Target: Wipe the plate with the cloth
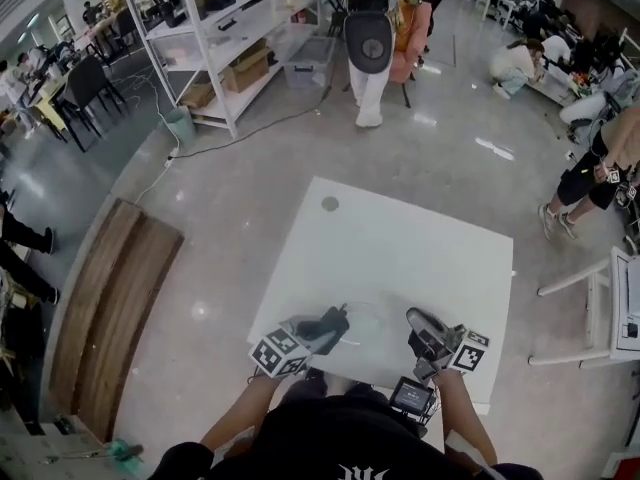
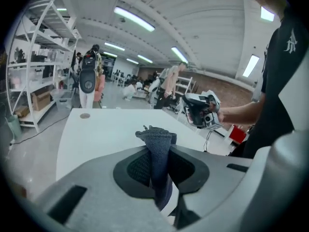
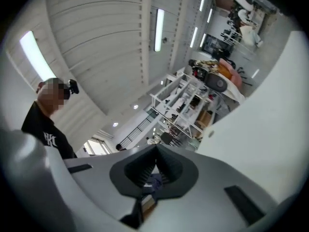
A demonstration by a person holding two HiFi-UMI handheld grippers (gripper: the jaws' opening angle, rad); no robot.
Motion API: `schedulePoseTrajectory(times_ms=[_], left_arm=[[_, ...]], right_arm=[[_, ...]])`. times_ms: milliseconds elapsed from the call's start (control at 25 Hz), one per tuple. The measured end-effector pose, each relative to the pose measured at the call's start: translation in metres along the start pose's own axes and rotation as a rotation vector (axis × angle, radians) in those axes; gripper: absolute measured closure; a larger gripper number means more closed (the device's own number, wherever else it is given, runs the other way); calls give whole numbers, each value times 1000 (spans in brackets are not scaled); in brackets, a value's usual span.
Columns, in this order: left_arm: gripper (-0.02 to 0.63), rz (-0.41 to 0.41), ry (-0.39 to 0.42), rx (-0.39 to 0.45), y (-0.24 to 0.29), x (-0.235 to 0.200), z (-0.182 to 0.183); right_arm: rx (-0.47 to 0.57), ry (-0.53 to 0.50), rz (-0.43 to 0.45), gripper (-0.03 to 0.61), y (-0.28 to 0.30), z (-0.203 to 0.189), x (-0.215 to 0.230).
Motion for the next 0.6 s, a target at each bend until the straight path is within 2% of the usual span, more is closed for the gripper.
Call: schedulePoseTrajectory(times_ms=[120,280,440,600], left_arm=[[563,-70,33,79,-11,8,18],[563,-222,-16,209,-30,10,32],[563,-320,-31,306,-52,15,41],[563,-361,6,298,-73,19,30]], right_arm=[[23,-93,149,574,16,2,-53],[22,-197,308,574,36,-10,-110],[58,-205,357,574,42,-29,-134],[69,-207,345,574,44,-54,-144]])
Point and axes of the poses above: the fingertips, and each gripper's own axes: y forward along the fingers, x to its right, z out of its top, the point moved 6 cm from there along -y, backward along the fingers, and after that the axes turned 8 degrees about y, right-handed, at the moved point
